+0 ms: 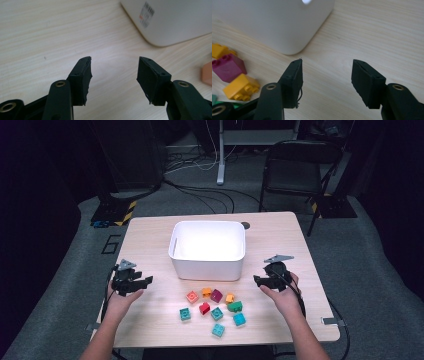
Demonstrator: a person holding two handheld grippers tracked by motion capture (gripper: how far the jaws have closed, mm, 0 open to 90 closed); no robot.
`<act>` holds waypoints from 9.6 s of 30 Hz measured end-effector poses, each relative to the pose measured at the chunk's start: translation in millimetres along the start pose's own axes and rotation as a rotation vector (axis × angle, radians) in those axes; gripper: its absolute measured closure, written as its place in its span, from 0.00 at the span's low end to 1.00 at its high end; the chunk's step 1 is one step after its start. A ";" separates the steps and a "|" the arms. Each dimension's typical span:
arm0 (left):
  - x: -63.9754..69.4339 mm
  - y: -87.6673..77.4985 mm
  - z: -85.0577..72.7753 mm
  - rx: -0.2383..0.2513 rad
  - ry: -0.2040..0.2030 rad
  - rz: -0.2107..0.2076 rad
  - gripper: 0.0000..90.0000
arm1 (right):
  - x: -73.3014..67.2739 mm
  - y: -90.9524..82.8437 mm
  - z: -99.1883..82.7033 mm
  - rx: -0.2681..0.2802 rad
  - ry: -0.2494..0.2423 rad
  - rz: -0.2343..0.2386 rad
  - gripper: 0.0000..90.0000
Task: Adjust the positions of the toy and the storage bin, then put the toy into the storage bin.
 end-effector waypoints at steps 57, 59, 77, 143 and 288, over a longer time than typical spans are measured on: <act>76.3 8.5 81.7 -0.018 0.016 -0.202 0.52 | -50.9 0.2 85.3 0.040 -0.048 0.100 0.42; 78.7 6.1 79.3 -0.012 -0.003 -0.203 0.52 | -51.1 0.3 85.5 0.044 -0.060 0.099 0.42; 78.7 0.2 77.8 0.023 0.027 -0.203 0.51 | -50.2 -20.0 82.9 0.096 -0.094 0.032 0.43; 69.1 -62.1 54.1 0.147 0.093 -0.193 0.47 | -112.8 0.6 -46.1 0.021 -0.260 0.243 0.53; 35.8 -61.7 51.2 0.161 0.035 -0.149 0.47 | -89.9 29.5 179.6 0.084 -0.223 0.209 0.74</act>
Point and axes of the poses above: each handheld gripper's, and its own axes: y roughly forward along the jaws, z roughly out of its top, x roughly to its right, the point moved 10 cm from there along y, roughly forward along the jaws
